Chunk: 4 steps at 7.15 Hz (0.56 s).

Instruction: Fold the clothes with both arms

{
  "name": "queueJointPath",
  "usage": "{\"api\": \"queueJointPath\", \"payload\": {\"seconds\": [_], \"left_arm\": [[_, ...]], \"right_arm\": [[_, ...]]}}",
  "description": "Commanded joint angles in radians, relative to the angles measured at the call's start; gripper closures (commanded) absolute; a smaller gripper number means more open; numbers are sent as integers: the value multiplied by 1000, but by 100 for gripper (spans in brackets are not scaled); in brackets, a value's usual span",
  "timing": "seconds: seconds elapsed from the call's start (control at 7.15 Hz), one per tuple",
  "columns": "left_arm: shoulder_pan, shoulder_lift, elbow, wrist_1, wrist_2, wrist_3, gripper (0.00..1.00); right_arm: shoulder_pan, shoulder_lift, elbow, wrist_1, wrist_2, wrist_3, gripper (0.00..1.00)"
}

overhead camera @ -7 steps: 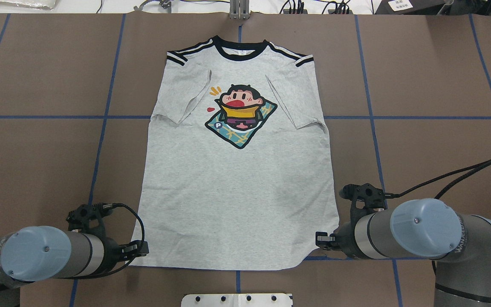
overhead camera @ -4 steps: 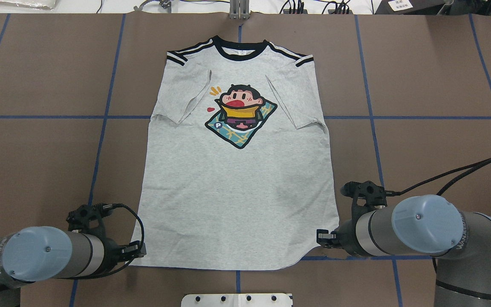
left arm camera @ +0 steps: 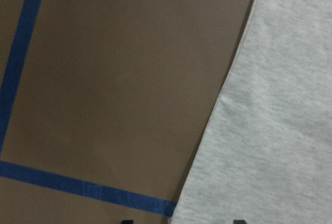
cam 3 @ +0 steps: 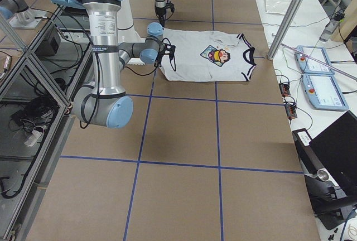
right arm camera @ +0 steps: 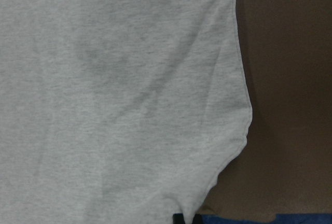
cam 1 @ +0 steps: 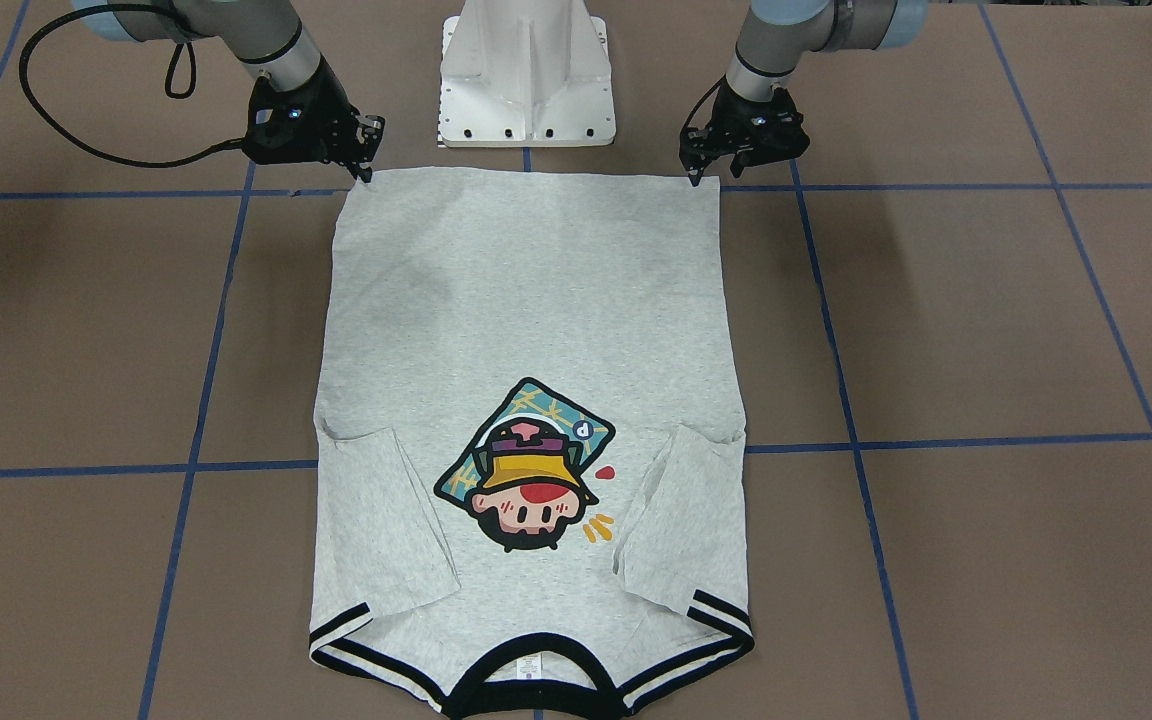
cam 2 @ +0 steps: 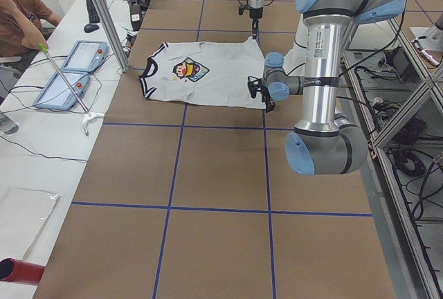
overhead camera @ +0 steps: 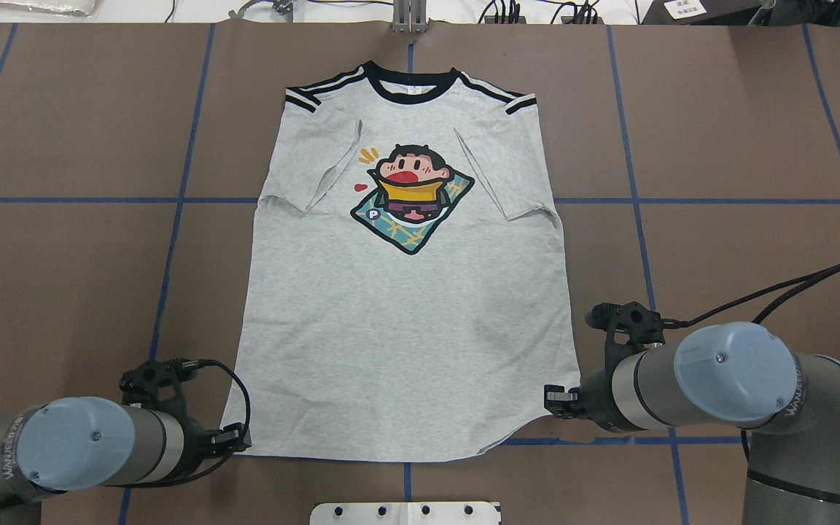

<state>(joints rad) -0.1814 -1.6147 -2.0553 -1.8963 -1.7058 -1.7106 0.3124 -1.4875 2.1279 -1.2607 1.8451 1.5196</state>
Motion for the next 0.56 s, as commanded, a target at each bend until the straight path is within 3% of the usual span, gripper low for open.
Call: {"api": "queueJointPath", "payload": {"seconds": [0.0, 0.42], "left_arm": [[3, -19, 1, 29, 0, 0, 29], [3, -22, 9, 39, 0, 0, 29]], "right_arm": [[4, 0, 0, 0, 3, -2, 100], [7, 0, -2, 0, 3, -3, 100]]}}
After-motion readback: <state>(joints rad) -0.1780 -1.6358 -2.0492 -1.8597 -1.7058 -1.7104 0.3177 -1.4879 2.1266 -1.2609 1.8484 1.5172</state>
